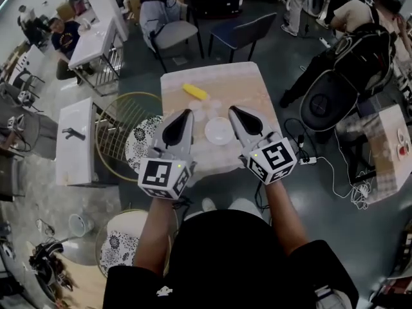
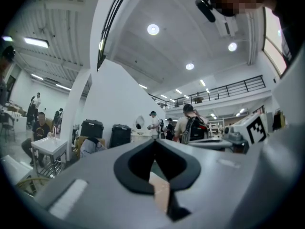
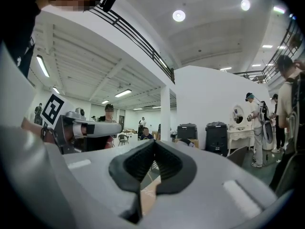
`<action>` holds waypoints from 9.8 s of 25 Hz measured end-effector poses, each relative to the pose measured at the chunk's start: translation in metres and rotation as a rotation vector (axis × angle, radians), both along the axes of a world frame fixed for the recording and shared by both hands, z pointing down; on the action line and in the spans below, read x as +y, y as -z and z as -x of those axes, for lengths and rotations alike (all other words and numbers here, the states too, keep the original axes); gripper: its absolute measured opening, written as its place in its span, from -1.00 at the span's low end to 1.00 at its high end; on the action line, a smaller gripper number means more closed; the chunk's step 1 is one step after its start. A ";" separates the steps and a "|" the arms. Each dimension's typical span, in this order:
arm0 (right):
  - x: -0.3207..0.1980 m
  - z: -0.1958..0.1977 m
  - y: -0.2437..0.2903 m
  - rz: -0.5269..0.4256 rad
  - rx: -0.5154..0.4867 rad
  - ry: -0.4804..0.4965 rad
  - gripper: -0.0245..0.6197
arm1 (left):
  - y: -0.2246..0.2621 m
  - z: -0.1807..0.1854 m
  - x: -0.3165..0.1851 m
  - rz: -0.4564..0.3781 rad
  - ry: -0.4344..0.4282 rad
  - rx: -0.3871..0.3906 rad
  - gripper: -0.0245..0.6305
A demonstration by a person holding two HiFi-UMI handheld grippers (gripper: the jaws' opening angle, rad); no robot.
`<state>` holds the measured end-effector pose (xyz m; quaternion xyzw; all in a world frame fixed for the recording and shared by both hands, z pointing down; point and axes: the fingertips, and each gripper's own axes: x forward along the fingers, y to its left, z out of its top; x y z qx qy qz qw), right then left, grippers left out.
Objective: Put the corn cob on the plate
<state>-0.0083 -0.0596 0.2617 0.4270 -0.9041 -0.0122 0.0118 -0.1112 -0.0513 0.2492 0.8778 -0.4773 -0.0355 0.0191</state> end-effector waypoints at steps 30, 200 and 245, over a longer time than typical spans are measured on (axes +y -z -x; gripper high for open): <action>-0.061 -0.033 -0.013 0.027 0.000 0.025 -0.92 | -0.014 -0.029 -0.054 0.035 0.038 0.020 -0.91; -0.145 0.028 -0.422 0.618 0.420 0.238 -0.14 | -0.197 0.046 -0.203 0.403 0.187 -0.020 -0.91; -0.106 -0.001 -0.408 0.583 0.399 0.203 -0.12 | -0.191 0.023 -0.174 0.410 0.201 0.004 -0.91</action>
